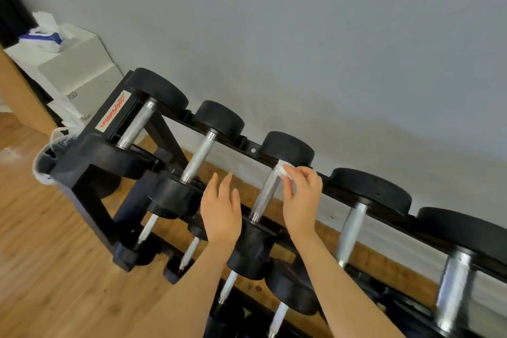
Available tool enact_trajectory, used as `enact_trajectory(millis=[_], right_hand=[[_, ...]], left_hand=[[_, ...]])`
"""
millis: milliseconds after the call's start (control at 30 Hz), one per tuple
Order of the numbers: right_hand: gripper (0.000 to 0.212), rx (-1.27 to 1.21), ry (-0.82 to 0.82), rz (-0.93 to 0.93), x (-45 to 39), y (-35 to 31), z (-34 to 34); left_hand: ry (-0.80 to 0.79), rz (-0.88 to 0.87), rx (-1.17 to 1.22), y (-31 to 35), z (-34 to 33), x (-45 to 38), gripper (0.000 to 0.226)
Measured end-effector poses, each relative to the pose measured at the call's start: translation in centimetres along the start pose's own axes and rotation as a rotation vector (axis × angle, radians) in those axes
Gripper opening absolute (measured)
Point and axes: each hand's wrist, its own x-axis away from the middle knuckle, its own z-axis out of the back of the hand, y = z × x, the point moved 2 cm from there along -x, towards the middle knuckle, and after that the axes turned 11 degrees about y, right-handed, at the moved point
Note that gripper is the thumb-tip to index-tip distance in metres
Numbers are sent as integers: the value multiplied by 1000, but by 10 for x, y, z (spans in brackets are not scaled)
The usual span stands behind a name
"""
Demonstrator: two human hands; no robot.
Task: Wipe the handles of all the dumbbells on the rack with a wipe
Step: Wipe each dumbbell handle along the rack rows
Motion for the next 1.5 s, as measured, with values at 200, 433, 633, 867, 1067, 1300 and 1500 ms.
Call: enact_trajectory(millis=[200,433,633,867,1067,1300,1500], right_hand=[[24,-88,47,38,-47,25,6],[23,-198,18,-6,-59,28,-8],[21,-194,-37,138,-37,29,-9],[19,-98,-24,165,-74,15,-23],[22,-43,33,230,-9,19,-19],[22,-276,117,-243,21,27,-39],[21,-358,182,-349,13,27,-54]], left_hand=[[-16,191,-4,4,-21,30,44],[53,180,-41,8,-23,33,41],[70,162,-37,9,-22,34,40],[95,159,-1,9,-21,36,38],[106,157,8,11,-20,36,37],[111,159,6,8,-22,36,36],[109,160,-9,8,-23,36,36]])
